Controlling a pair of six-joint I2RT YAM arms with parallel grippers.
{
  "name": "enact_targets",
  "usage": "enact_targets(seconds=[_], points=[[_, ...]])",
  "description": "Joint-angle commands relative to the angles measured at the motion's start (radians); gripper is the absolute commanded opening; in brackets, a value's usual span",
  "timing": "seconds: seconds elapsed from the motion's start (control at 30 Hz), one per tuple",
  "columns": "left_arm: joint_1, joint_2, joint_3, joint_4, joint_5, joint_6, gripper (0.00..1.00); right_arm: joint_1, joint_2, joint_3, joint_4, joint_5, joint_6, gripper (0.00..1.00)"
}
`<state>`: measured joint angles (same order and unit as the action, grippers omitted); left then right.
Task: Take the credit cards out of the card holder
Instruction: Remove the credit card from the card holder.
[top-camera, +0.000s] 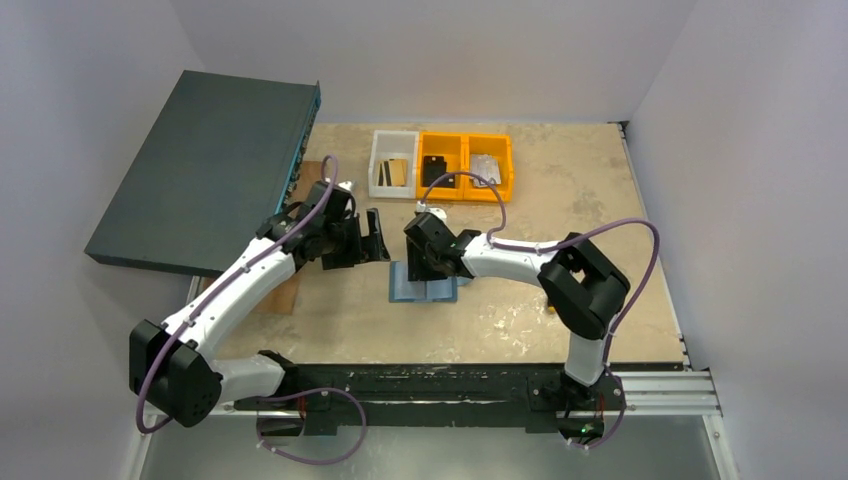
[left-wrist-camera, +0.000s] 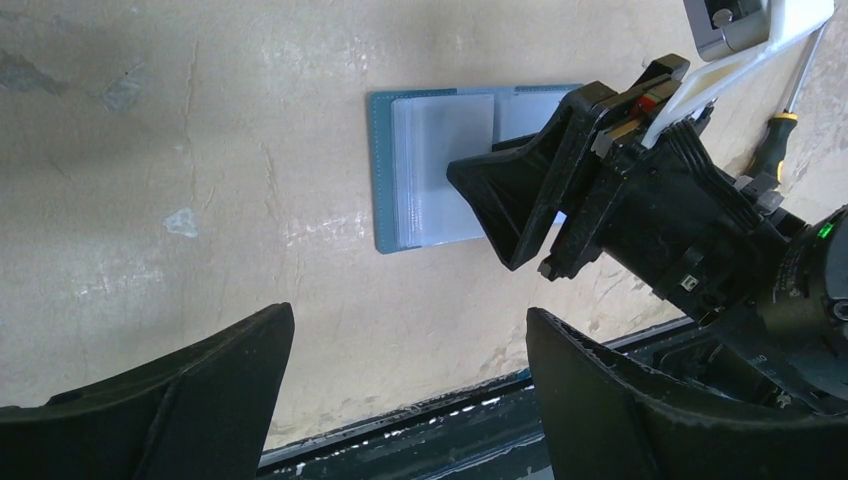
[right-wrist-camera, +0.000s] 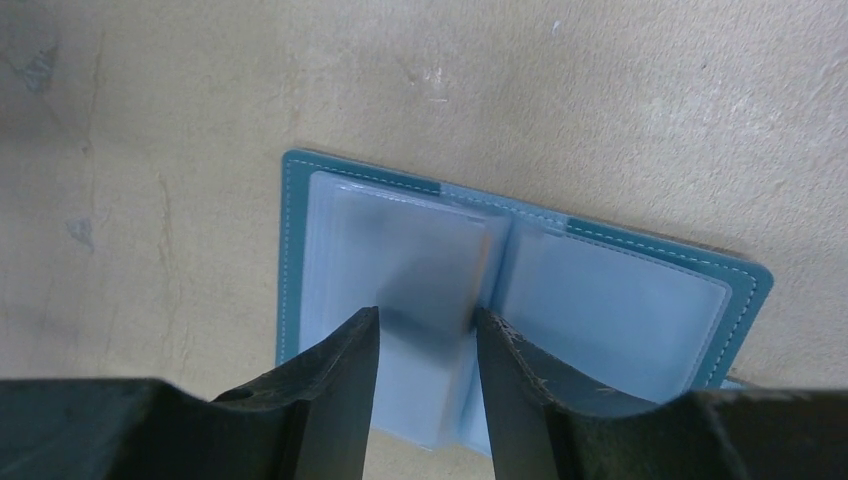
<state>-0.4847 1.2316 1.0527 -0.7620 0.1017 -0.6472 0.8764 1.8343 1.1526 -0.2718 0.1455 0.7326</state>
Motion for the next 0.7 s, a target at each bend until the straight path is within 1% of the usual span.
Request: enact_targets(seconds=[0.0, 0.1, 0.17, 0.27, 0.33, 0.4, 0.47, 0.53, 0.67], points=[[0.006, 0.011, -0.033, 0.056, 0.04, -0.028, 0.86, -0.003, 0.003, -0.011, 0.009, 0.009, 0.0, 0.39], [0.005, 0.034, -0.056, 0.078, 0.06, -0.04, 0.85, -0.014, 0.004, -0.033, 0.025, -0.008, -0.004, 0.36], [0.005, 0.051, -0.068, 0.094, 0.072, -0.05, 0.84, -0.028, -0.004, -0.057, 0.048, -0.03, -0.001, 0.31], [0.005, 0.079, -0.085, 0.117, 0.093, -0.063, 0.82, -0.056, -0.021, -0.102, 0.094, -0.071, 0.002, 0.19], [0.002, 0.1, -0.096, 0.136, 0.105, -0.072, 0.78, -0.075, -0.028, -0.131, 0.129, -0.105, 0.002, 0.11], [-0.002, 0.124, -0.098, 0.147, 0.112, -0.078, 0.73, -0.096, -0.034, -0.16, 0.168, -0.14, 0.002, 0.06], [-0.009, 0.148, -0.096, 0.158, 0.115, -0.085, 0.65, -0.118, -0.038, -0.191, 0.219, -0.199, 0.002, 0.03], [-0.017, 0.17, -0.091, 0.171, 0.119, -0.091, 0.57, -0.14, -0.036, -0.223, 0.262, -0.25, -0.001, 0.01], [-0.036, 0.228, -0.057, 0.186, 0.121, -0.106, 0.37, -0.167, -0.028, -0.254, 0.316, -0.303, -0.009, 0.0]])
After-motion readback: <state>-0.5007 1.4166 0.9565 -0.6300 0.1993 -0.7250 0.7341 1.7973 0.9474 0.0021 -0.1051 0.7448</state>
